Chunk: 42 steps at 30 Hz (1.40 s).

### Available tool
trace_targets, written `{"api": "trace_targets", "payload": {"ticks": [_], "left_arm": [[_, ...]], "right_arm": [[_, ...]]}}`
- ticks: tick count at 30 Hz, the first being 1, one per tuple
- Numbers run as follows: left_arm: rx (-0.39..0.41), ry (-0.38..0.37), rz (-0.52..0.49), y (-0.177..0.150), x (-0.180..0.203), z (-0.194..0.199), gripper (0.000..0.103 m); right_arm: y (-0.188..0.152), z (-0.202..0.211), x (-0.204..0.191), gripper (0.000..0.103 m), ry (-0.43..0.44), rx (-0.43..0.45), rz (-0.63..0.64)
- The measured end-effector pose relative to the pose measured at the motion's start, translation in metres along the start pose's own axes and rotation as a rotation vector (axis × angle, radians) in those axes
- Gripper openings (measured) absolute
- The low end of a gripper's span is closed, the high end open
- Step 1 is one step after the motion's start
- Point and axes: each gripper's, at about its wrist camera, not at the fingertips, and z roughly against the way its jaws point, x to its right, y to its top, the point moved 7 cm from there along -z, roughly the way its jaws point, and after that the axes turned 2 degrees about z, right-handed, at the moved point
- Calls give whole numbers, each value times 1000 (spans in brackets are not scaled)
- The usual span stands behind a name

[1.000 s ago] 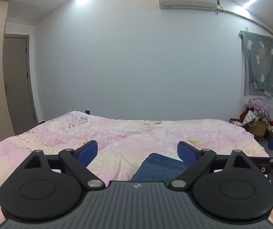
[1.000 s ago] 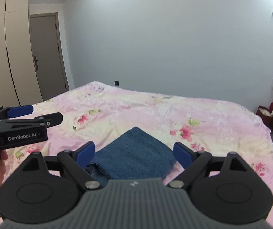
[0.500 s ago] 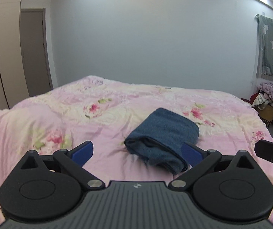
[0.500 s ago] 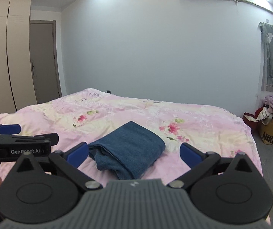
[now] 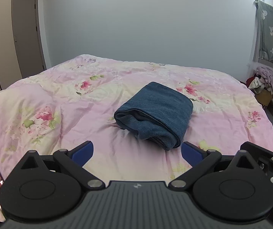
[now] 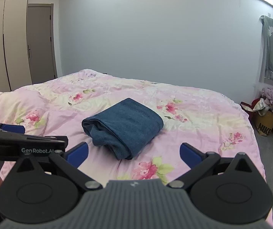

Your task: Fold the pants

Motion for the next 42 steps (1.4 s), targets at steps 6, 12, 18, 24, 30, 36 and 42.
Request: {"api": "trace_targets", "payload": {"ticks": [6, 12, 18, 24, 30, 36, 42], "left_arm": [[10, -4, 2, 5, 2, 3, 103], [10, -4, 1, 6, 2, 3, 103], [16, -5, -2, 8, 4, 5, 103], [13, -7, -4, 9, 6, 5, 103], [15, -9, -6, 9, 5, 6, 103], [16, -9, -6, 9, 4, 6, 103], [18, -11, -9, 10, 4, 8, 103]], "right_arm": [[3, 5, 3, 98, -6, 4, -9], [3, 5, 1, 98, -5, 5, -9], [3, 5, 2, 98, -6, 4, -10], [3, 6, 2, 98, -5, 0, -13], [3, 6, 3, 98, -5, -4, -18], [1, 6, 5, 98, -2, -7, -27], [1, 6, 6, 98, -2, -7, -29]]}}
